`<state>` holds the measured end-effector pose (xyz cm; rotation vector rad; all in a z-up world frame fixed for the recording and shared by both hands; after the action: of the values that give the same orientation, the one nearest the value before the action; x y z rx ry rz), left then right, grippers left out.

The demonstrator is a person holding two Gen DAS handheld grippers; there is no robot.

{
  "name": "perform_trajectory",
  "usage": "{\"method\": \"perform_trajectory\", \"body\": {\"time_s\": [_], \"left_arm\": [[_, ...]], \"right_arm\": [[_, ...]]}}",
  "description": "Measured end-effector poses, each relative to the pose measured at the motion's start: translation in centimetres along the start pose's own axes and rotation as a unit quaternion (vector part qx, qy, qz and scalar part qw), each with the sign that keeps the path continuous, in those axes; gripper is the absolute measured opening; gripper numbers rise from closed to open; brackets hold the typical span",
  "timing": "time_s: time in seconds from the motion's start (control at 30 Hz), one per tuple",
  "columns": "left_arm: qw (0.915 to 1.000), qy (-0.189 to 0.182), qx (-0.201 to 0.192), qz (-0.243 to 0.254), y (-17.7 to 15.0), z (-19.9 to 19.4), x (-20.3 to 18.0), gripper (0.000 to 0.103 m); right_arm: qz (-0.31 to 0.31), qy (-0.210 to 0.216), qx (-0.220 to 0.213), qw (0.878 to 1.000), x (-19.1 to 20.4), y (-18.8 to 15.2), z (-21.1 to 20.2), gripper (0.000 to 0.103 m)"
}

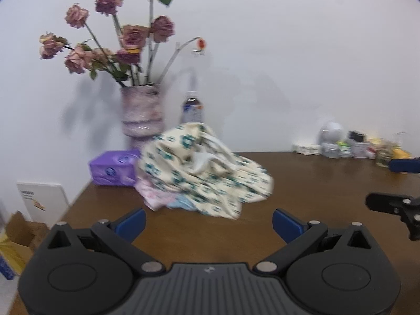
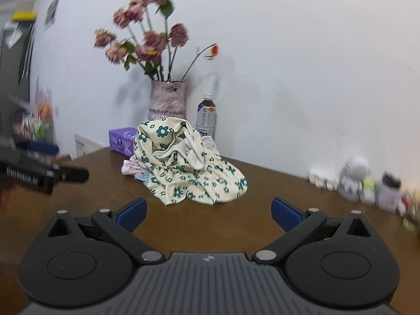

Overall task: Fold clothes
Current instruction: 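Reach both tools to the cream floral dress and grasp its edges, then lift the dress with both tools and carry it onto open table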

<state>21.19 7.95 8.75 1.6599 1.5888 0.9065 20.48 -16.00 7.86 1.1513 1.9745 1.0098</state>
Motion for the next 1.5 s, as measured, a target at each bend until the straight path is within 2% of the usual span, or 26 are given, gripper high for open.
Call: {"method": "perform_trajectory", "body": {"time_s": [0.13, 0.27, 0.37, 0.43, 0.6, 0.63, 0.67, 0.7, 0.73, 0.77, 0.8, 0.83, 0.87, 0.93, 1.1, 1.27, 1.4, 1.5], "left_arm": [[0.9995, 0.030, 0.001, -0.005, 2.8, 3.9, 2.0, 0.102], [0.9974, 0.069, -0.017, 0.013, 6.2, 8.5, 3.2, 0.102], [0.9952, 0.093, -0.018, 0.025, 8.1, 12.7, 4.0, 0.096], [0.9943, 0.102, -0.013, 0.030, 8.8, 15.4, 4.3, 0.094], [0.9938, 0.101, -0.002, 0.046, 9.3, 20.5, 4.6, 0.091], [0.9936, 0.100, 0.001, 0.053, 9.2, 21.2, 4.5, 0.089], [0.9933, 0.098, 0.004, 0.061, 9.1, 21.9, 4.4, 0.084], [0.9929, 0.096, 0.009, 0.068, 9.0, 22.4, 4.3, 0.079], [0.9925, 0.095, 0.016, 0.076, 8.8, 22.8, 4.2, 0.062], [0.9919, 0.094, 0.022, 0.083, 8.6, 23.2, 4.1, 0.043], [0.9920, 0.091, 0.027, 0.083, 8.6, 23.4, 4.0, 0.033], [0.9933, 0.082, 0.029, 0.076, 8.7, 23.3, 4.1, 0.018], [0.9945, 0.073, 0.025, 0.070, 9.1, 23.0, 4.1, 0.011], [0.9963, 0.059, 0.012, 0.061, 9.9, 21.9, 4.1, 0.008], [0.9954, 0.029, -0.054, 0.074, 13.9, 15.9, 2.5, 0.006], [0.9879, -0.015, -0.141, 0.062, 18.9, 5.4, 0.8, 0.006], [0.9752, -0.058, -0.207, 0.050, 21.3, -5.1, -0.4, 0.006], [0.9669, -0.095, -0.232, 0.047, 21.4, -11.5, -1.3, 0.007]], "right_arm": [[-0.043, -0.019, 0.005, 0.999, 1.0, 2.6, 4.7, 0.102], [-0.042, -0.027, 0.017, 0.999, 1.1, 5.2, 11.1, 0.102], [-0.026, -0.028, 0.032, 0.999, 0.9, 6.6, 16.4, 0.093], [-0.013, -0.023, 0.042, 0.999, 0.7, 7.2, 19.7, 0.084], [0.010, -0.007, 0.066, 0.998, 0.2, 7.6, 26.8, 0.075], [0.014, -0.006, 0.069, 0.997, 0.1, 7.6, 27.8, 0.070], [0.021, -0.002, 0.071, 0.997, -0.1, 7.5, 28.7, 0.066], [0.031, 0.003, 0.075, 0.997, -0.3, 7.4, 29.4, 0.052], [0.041, 0.008, 0.078, 0.996, -0.5, 7.4, 29.9, 0.043], [0.054, 0.015, 0.077, 0.995, -0.8, 7.4, 30.0, 0.023], [0.066, 0.021, 0.076, 0.995, -1.1, 7.4, 30.0, 0.009], [0.078, 0.027, 0.075, 0.994, -1.4, 7.4, 30.0, 0.004], [0.084, 0.031, 0.068, 0.994, -1.5, 7.6, 29.6, 0.003], [0.088, 0.025, 0.046, 0.995, -1.9, 8.4, 28.1, 0.002], [0.090, 0.012, -0.040, 0.995, -3.2, 13.7, 20.5, 0.002], [0.085, -0.016, -0.145, 0.986, -5.1, 19.5, 8.9, 0.001], [0.086, -0.038, -0.232, 0.968, -6.9, 22.6, -2.4, 0.001], [0.086, -0.045, -0.285, 0.954, -7.7, 23.6, -10.5, 0.001]]}}
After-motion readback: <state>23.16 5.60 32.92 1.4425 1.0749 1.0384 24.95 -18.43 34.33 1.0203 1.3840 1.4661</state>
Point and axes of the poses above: each gripper's, at about its wrist camera, not at the fingertips, and z roughly the way its jaws point, x to its left, y to its top, the point moved 6 cm from there along z, roughly the way its jaws point, and after that the axes turned 7 degrees about x, right-handed, at the moved point
